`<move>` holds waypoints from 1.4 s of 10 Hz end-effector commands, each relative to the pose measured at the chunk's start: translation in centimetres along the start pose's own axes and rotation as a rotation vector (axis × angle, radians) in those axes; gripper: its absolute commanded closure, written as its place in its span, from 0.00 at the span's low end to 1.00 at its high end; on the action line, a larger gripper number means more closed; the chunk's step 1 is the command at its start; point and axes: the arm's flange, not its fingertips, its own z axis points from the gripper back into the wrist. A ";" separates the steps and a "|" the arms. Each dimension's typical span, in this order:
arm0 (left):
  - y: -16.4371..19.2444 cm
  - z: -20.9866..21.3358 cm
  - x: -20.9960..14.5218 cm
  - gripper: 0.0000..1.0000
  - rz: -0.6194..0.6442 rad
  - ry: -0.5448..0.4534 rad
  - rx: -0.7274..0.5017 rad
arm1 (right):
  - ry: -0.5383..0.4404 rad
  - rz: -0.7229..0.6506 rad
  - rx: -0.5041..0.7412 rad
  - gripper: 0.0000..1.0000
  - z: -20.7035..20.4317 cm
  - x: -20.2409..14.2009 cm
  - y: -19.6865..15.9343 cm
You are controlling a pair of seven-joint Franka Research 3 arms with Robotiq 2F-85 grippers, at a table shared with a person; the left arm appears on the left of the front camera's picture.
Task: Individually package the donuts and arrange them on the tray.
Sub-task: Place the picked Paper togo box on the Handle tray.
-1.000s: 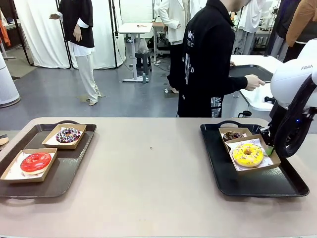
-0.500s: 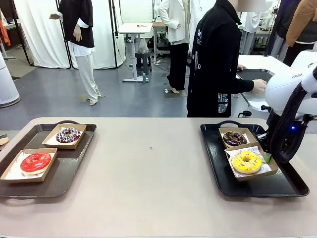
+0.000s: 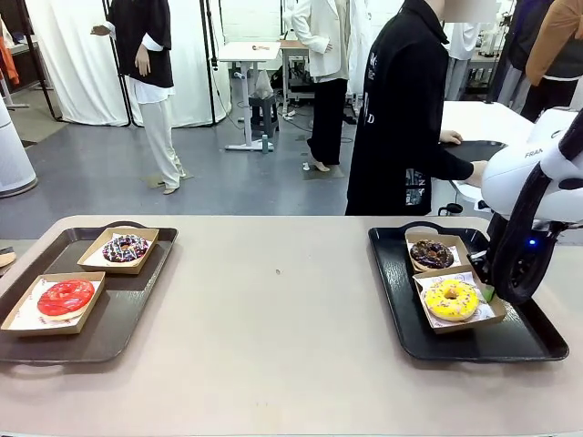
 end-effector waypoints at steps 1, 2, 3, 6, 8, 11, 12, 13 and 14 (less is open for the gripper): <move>-0.1 0.2 -0.1 0.00 -0.004 -0.004 -0.002 | -0.007 -0.022 -0.028 0.98 -0.6 0.6 -0.1; -0.1 0.2 -0.1 0.00 -0.004 -0.004 -0.002 | -0.009 -0.004 -0.031 0.98 -0.6 0.5 0.0; -0.1 0.2 -0.1 0.00 -0.004 -0.004 -0.002 | -0.009 -0.003 -0.023 0.67 -0.4 0.4 0.0; -0.1 0.2 -0.1 0.00 -0.004 -0.004 -0.002 | -0.025 -0.004 -0.017 0.00 0.6 0.0 0.0; -0.1 0.2 -0.1 0.00 -0.004 -0.004 -0.002 | -0.028 -0.007 -0.015 0.00 0.9 0.0 -0.1; -0.1 0.2 -0.1 0.00 -0.004 -0.004 -0.002 | -0.022 -0.007 -0.014 0.00 1.0 0.1 -0.1; -0.1 0.2 -0.1 0.00 -0.004 -0.004 -0.002 | -0.030 -0.004 -0.014 0.00 1.3 0.0 -0.2; -0.1 0.2 -0.1 0.00 -0.004 -0.004 -0.002 | -0.039 0.003 -0.005 0.00 1.8 -0.3 -0.3; -0.1 0.2 -0.1 0.00 -0.004 -0.004 -0.002 | -0.042 0.011 0.004 0.00 2.2 -0.5 -0.5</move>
